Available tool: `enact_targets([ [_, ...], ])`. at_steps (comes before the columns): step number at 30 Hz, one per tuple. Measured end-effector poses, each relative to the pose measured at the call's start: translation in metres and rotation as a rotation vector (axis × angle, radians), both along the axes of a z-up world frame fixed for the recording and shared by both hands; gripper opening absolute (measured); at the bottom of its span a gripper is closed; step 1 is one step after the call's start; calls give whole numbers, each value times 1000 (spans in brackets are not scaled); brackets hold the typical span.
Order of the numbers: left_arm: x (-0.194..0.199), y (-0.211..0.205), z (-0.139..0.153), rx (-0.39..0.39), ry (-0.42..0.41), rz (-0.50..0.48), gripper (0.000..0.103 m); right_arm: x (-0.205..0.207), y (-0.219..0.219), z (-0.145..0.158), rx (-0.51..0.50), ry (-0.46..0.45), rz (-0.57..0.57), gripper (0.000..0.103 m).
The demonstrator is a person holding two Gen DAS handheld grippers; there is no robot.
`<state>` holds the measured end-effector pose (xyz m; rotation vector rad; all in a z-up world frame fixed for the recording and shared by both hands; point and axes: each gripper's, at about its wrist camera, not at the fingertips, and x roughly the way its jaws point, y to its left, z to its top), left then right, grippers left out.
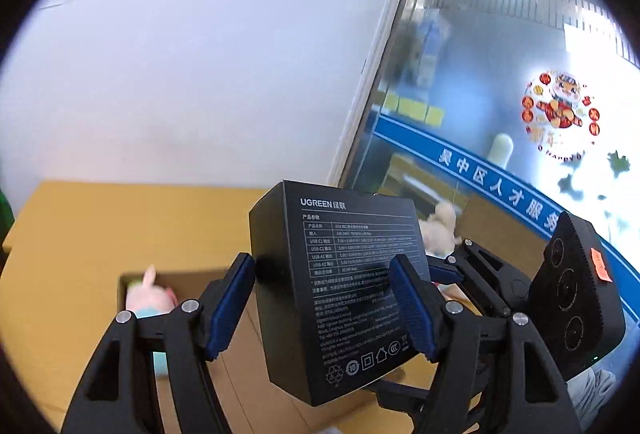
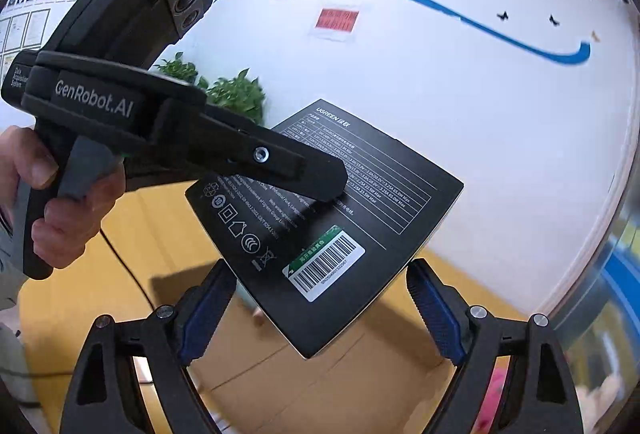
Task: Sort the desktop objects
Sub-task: 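Lift the black box with both grippers and lower it into the cardboard box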
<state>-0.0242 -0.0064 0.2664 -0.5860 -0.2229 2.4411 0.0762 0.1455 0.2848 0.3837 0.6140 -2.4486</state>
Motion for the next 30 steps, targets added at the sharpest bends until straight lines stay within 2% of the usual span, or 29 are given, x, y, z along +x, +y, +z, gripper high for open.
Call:
enact_targets([
  [6,-62,-9,21,2,-4,8,69,-66,-6,26,25,3,14,87],
  [9,-94,-6,17,-19,-30,32,69,-114,-8,21,14,-49,41,87],
  [11,-116,-1,4,-38,-68,52,69,-146,-10,9,4,-104,64,87],
  [13,-137,5,-12,-65,-109,67,69,-170,-9,-8,5,-155,75,87],
  [16,-173,11,-50,-90,-213,83,69,-206,-9,-46,0,-241,82,87],
  [20,-219,11,-119,-130,-408,94,69,-251,-10,-119,-6,-410,91,87],
  [26,-255,13,-196,-195,-582,130,69,-295,-14,-205,-34,-626,89,87],
  [30,-269,22,-225,-244,-667,132,69,-310,-16,-244,-13,-709,84,86],
])
